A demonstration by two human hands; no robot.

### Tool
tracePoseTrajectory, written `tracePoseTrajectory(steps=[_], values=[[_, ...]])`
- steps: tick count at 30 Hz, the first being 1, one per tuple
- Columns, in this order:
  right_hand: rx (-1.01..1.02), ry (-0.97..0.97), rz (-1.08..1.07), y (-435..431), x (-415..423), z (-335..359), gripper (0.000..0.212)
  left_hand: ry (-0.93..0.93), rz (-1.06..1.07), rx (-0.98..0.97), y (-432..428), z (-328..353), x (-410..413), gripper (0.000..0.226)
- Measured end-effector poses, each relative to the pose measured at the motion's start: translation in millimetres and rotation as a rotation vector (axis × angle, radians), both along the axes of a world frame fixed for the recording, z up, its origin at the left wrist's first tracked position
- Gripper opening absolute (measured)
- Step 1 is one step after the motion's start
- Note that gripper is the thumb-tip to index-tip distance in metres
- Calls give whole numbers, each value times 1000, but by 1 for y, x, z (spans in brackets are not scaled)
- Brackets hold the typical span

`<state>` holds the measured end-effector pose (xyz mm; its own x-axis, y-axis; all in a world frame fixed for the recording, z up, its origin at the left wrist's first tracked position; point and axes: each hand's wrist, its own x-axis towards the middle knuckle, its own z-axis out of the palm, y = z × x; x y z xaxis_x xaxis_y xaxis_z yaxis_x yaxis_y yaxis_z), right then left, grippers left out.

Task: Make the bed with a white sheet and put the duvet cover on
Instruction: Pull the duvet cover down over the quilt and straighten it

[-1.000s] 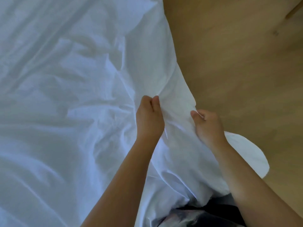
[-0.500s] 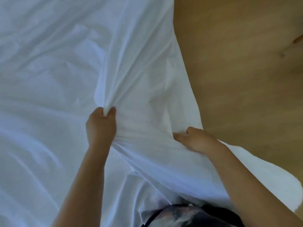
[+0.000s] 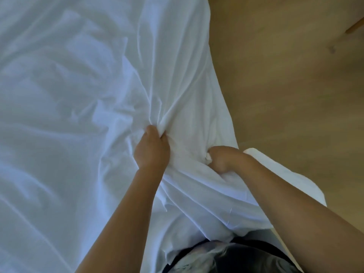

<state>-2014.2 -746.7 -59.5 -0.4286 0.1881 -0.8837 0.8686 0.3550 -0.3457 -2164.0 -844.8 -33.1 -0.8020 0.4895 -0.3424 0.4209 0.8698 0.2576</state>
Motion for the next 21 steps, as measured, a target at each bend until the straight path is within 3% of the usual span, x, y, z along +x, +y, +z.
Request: tracePoseTrajectory(steps=[2, 5, 7, 10, 12, 15, 19, 21], values=[[5, 103, -363, -5, 14, 5, 34, -8, -17, 27, 2, 4, 15, 41], [-49, 356, -1286, 11, 63, 43, 14, -119, -47, 18, 13, 9, 45, 70], [86, 511, -1563, 26, 110, 68, 13, -176, -14, 134, 27, 11, 64, 80], [215, 561, -1662, 24, 148, 69, 11, -218, 113, 295, 48, 3, 83, 75], [341, 392, -1614, 12, 151, 39, 9, -273, 73, 92, 45, -12, 90, 56], [474, 217, -1293, 5, 151, -2, 13, -262, -193, -264, 35, -28, 92, 47], [525, 227, -1155, 22, 143, -18, 21, -211, -209, -189, 57, -28, 77, 35], [516, 213, -1085, 30, 138, -15, 13, -220, -137, -107, 70, -25, 70, 31]])
